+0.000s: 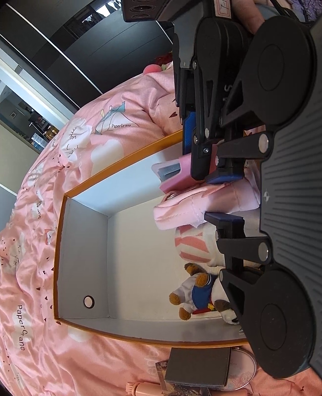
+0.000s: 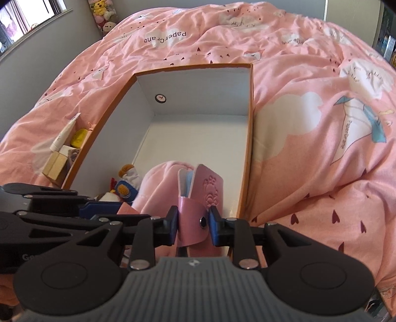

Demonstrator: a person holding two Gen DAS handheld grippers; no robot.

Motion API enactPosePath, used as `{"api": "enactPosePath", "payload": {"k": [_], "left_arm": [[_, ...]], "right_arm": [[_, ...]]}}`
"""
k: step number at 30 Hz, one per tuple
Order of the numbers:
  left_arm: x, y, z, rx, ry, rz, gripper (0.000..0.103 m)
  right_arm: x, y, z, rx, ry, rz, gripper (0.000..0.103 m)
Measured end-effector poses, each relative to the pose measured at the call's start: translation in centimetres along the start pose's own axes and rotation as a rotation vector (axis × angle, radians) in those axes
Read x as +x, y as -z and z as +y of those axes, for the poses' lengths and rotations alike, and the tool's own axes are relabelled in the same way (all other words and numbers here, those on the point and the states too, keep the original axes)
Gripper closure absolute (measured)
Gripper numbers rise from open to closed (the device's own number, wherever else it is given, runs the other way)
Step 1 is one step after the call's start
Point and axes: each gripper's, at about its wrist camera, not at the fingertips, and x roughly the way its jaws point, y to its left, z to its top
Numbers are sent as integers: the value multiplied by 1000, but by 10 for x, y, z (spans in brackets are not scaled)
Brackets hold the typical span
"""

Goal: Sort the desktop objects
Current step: 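Lower the pink pouch with the left gripper while the right gripper lowers the card holder into the box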

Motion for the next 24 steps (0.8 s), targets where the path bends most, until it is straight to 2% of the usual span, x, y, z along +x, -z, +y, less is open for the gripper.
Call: {"api": "enactPosePath", "payload": {"k": [5, 10, 13, 16, 17, 19, 24], "left_arm": [[1, -1, -3, 16, -2, 3, 75], [3, 0, -4, 30, 10, 13, 75], [9, 1, -10, 51, 11, 29, 75], [15, 2, -15, 75, 5, 40, 75], [16, 2, -16, 81, 7, 42, 75], [18, 2, -18, 92, 2, 45, 75], [30, 2, -23, 111, 0, 62, 75]], "right_arm": [[-5, -5, -6, 21, -46, 25, 76], [-11, -8, -7, 16, -20, 20, 71], [-14, -9, -12, 38, -49, 25, 71], [-13, -8, -11, 29, -42, 35, 71], [-12, -8, -10, 24, -36, 36, 72], [-10, -6, -9, 21, -27, 34, 81], [-8, -3, 1, 6, 23, 2, 81]]}}
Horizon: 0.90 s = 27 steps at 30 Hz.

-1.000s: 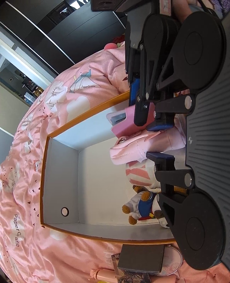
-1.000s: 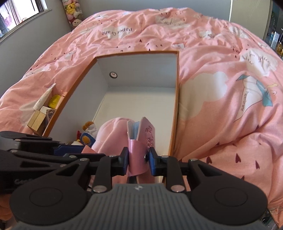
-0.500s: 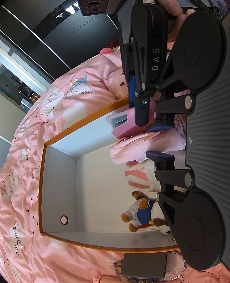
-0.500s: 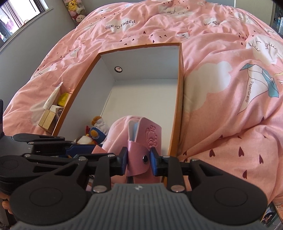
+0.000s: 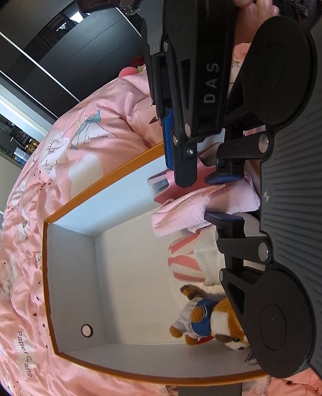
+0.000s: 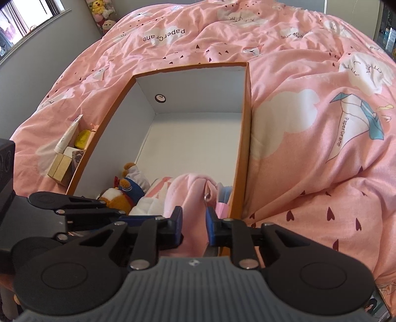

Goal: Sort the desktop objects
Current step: 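Lower the pink pouch with the left gripper while the right gripper lowers the card holder into the box, then open both grippers to release the pouch and card holder in the box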

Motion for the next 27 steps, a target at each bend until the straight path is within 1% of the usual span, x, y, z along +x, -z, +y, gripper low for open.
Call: {"api": "enactPosePath", "payload": {"k": [1, 3, 7, 11, 14, 16, 17, 18, 19, 21, 23, 27], "left_arm": [[1, -1, -1, 4, 0, 0, 75], [3, -2, -3, 12, 2, 1, 76], [6, -2, -3, 16, 20, -1, 75], [4, -1, -5, 23, -11, -10, 73], [2, 1, -6, 33, -34, -13, 71], [1, 1, -8, 40, -41, -13, 65], [0, 2, -8, 41, -40, -14, 63], [-1, 2, -9, 39, -40, -14, 55], [-2, 3, -8, 36, -39, -16, 52], [-4, 4, -8, 30, -46, -18, 51], [-7, 5, -6, 23, -59, -23, 48], [-15, 6, -7, 26, -76, -38, 47]], "right_arm": [[0, 2, 2, 0, 10, -11, 79], [-1, 4, 3, 18, 34, -42, 79], [0, 5, 2, 33, 60, -70, 80], [0, 6, 5, 19, 77, -93, 79], [-1, 7, 5, 15, 69, -108, 75], [-2, 9, 5, 10, 64, -119, 69], [-3, 9, 5, 11, 61, -121, 69], [-3, 10, 5, 11, 58, -124, 68], [-3, 11, 5, 12, 54, -126, 67], [-3, 11, 5, 11, 53, -129, 67], [-3, 11, 6, 8, 55, -134, 67], [-4, 12, 6, 3, 58, -139, 66]]}}
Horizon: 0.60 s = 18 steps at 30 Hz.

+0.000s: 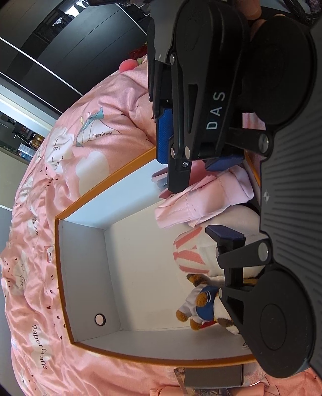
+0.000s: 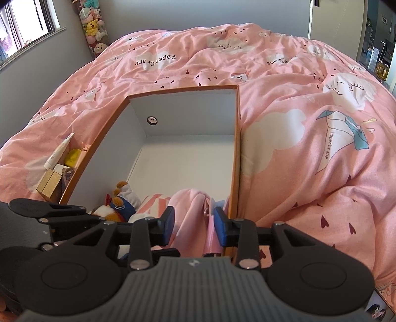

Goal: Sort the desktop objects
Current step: 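Open both grippers to release the pouch and card holder in the box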

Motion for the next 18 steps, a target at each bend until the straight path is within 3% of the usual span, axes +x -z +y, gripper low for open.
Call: {"api": "enactPosePath", "payload": {"k": [9, 18], "left_arm": [[-27, 1, 2, 9, -21, -35, 48], [-65, 3, 23, -52, -84, -131, 57]], "right_arm": [[-4, 0, 2, -14, 12, -11, 67], [-17, 1, 22, -76, -47, -170, 73]]}}
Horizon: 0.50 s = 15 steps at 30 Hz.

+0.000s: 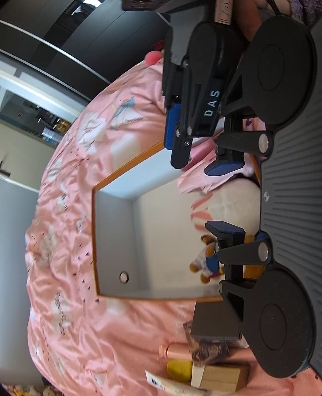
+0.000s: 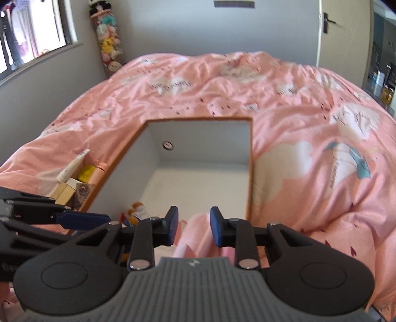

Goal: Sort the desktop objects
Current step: 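Open both grippers to release the pouch and card holder in the box, then move both grippers back to the item pile beside the box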

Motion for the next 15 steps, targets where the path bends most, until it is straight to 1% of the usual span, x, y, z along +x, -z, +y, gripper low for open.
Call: {"api": "enactPosePath", "payload": {"k": [3, 5, 8, 11, 15], "left_arm": [[-13, -2, 13, -30, -32, -31, 58], [-19, -2, 21, -47, -56, -44, 60], [-28, -3, 34, -65, -90, -59, 61], [-36, -4, 49, -80, -125, -74, 61], [-47, -4, 72, -108, -191, -94, 61]], "right_arm": [[1, -2, 10, -29, -22, -39, 73], [4, -5, 19, -52, -43, -40, 73], [12, -11, 31, -70, -97, -11, 73], [20, -14, 45, -115, -124, 8, 74], [31, -21, 63, -165, -170, 25, 77]]}}
